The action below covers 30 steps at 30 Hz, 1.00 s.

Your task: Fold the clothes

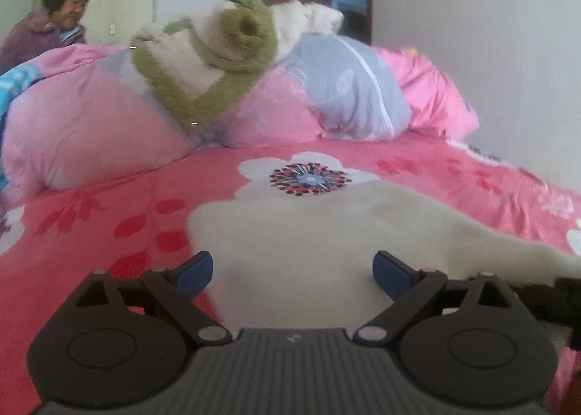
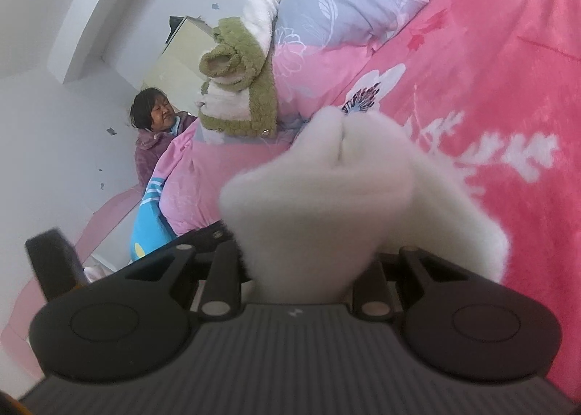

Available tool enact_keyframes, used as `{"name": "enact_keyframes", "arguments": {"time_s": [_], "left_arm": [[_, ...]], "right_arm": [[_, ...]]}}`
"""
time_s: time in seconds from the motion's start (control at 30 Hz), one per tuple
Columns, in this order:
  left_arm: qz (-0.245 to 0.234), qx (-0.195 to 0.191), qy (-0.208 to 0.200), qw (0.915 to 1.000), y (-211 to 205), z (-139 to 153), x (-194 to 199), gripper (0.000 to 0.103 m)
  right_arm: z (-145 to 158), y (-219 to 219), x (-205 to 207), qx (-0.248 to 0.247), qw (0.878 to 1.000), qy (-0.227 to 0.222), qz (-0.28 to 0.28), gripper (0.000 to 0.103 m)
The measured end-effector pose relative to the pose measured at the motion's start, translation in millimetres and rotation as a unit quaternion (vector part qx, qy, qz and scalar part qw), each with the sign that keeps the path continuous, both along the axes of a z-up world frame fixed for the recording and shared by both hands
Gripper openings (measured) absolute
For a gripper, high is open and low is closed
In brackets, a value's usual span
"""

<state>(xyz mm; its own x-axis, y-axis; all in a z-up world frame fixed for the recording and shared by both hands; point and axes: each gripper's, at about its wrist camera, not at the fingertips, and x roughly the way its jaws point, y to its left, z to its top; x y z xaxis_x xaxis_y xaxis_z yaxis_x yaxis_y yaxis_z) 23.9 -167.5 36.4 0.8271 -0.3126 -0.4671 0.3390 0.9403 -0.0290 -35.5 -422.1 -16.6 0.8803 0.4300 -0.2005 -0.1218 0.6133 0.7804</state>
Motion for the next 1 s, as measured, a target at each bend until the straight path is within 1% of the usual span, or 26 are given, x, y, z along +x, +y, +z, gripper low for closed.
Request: {"name": "enact_keyframes", "arguments": {"time_s": [0.07,0.17,0.23,0.27,0.3,0.4,0.43,0.53,0.57,0.67,0.7,0.77,0.83,0.9,0.93,1.0], "left_arm": [[0.002,-0.022,-0.003,0.9997,18.3,-1.4,-14.7,0.096],[-0.002,-0.046,-0.017,0.9988,41.0,-1.1,-40.6,0.096],[-0.016,-0.054,-0.027,0.9981,49.0,-1.5,-58.1,0.097],[-0.026,-0.056,-0.030,0.9976,50.8,-2.1,-66.5,0.098],[-0.036,-0.055,-0.035,0.9972,51.4,-3.1,-74.6,0.098],[-0.054,0.007,-0.056,0.9969,30.8,-12.7,-92.3,0.098],[-0.060,0.028,-0.064,0.9958,23.9,-15.8,-98.3,0.098],[-0.077,0.089,-0.084,0.9895,3.4,-25.4,-115.4,0.098],[-0.082,0.101,-0.086,0.9877,-2.6,-28.4,-117.5,0.098],[-0.108,0.110,-0.089,0.9841,-14.4,-33.6,-124.3,0.098],[-0.108,0.117,-0.092,0.9829,-18.7,-35.6,-125.7,0.098],[-0.085,0.144,-0.104,0.9804,-27.6,-40.8,-124.8,0.097],[-0.045,0.152,-0.114,0.9807,-28.9,-42.5,-119.7,0.097],[-0.029,0.125,-0.111,0.9855,-18.9,-37.2,-116.4,0.097],[-0.023,0.112,-0.111,0.9872,-13.7,-34.2,-115.7,0.097],[-0.011,0.117,-0.130,0.9845,-8.3,-30.2,-117.3,0.098]], "right_arm": [[-1.0,-0.7,-0.3,0.003,1.000,0.000,0.006,0.023],[1.9,-0.1,-4.5,0.003,1.000,-0.006,0.016,0.029],[5.5,1.2,-9.2,0.002,1.000,-0.011,0.022,0.036],[7.3,1.8,-11.6,0.002,1.000,-0.014,0.026,0.044],[9.0,2.4,-13.9,0.001,0.999,-0.017,0.029,0.050],[12.5,6.1,-22.3,-0.004,0.999,-0.020,0.033,0.051],[13.2,7.2,-23.5,-0.006,0.999,-0.018,0.032,0.051],[14.5,9.2,-25.6,-0.009,1.000,-0.008,0.028,0.046],[14.2,9.0,-25.6,-0.006,1.000,-0.005,0.026,0.045],[12.7,6.7,-25.2,0.012,1.000,0.004,0.022,0.043],[12.0,5.8,-25.2,0.018,1.000,0.006,0.020,0.042],[11.2,5.5,-25.5,0.022,1.000,0.009,0.017,0.039],[11.0,6.6,-25.6,0.020,1.000,0.011,0.013,0.034],[11.4,7.7,-25.8,0.018,1.000,0.011,0.011,0.026],[12.0,8.0,-25.8,0.017,1.000,0.010,0.012,0.025],[13.6,9.1,-26.2,0.016,1.000,0.006,0.013,0.022]]}}
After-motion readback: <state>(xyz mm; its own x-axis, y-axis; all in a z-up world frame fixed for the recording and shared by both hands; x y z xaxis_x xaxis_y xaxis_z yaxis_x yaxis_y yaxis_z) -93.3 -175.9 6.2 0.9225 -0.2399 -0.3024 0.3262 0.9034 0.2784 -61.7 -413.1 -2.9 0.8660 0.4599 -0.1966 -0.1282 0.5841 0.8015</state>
